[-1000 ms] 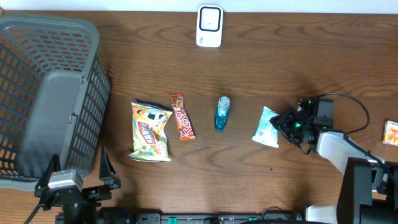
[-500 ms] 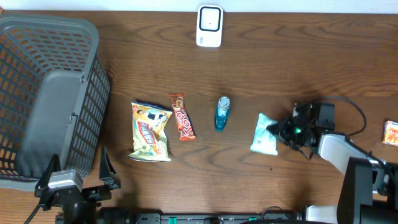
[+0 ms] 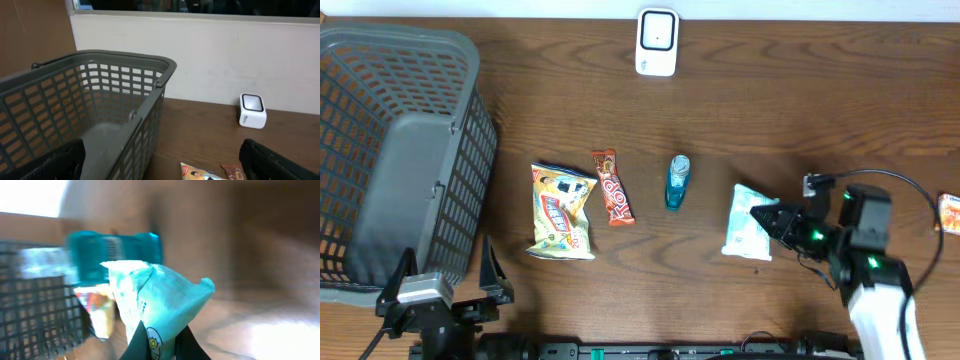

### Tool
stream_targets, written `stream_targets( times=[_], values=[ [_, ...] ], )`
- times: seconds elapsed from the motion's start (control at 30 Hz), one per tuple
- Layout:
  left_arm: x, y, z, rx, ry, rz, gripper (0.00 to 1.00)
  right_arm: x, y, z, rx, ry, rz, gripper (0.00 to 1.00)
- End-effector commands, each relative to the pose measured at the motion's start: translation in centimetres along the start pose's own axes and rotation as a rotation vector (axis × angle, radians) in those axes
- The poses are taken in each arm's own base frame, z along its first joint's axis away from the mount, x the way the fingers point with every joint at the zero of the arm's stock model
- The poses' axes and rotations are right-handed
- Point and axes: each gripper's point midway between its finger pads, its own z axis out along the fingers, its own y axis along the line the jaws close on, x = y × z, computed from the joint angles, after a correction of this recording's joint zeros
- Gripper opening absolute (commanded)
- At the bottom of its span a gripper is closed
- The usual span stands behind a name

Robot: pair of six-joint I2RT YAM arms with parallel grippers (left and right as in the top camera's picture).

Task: Scan the item barcode
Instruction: 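Lift the pale green pack and carry it toward the scanner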

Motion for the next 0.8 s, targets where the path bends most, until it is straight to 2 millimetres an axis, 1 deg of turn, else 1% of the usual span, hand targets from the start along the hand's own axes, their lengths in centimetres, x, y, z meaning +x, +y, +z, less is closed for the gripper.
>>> stream_targets(
  times=[0.0, 0.13, 0.2, 0.33, 0.57, 0.77],
  values=[
    [-0.1, 0.2, 0.0, -0.008, -0.006, -0.009, 0.98, 0.1, 3.6, -2.0, -0.121, -0.045, -0.03, 0.01],
    [-0.1, 0.2, 0.0, -0.008, -0.006, -0.009, 0.98, 0.4, 6.2, -4.2, -0.203, -0.108, -0.045, 0.01],
    [-0.1, 0.2, 0.0, -0.008, -0.006, -0.009, 0.98, 1.0, 7.4, -5.1, -0.25, -0.114, -0.048, 0.01],
    [-0.2, 0.2, -0.1, -0.008, -0.007, -0.009, 0.98, 1.8, 8.8, -6.2, -0.308, -0.111, -0.06, 0.02],
    [-0.1, 0.2, 0.0, -0.008, -0.006, -0.009, 0.98, 1.8, 8.7, -6.2, -0.314, -0.088, 0.132, 0.01],
    [-0.1, 0.2, 0.0, -0.008, -0.006, -0.009, 0.98, 1.5, 8.5, -6.2, -0.303, -0.099, 0.174, 0.01]
  ],
)
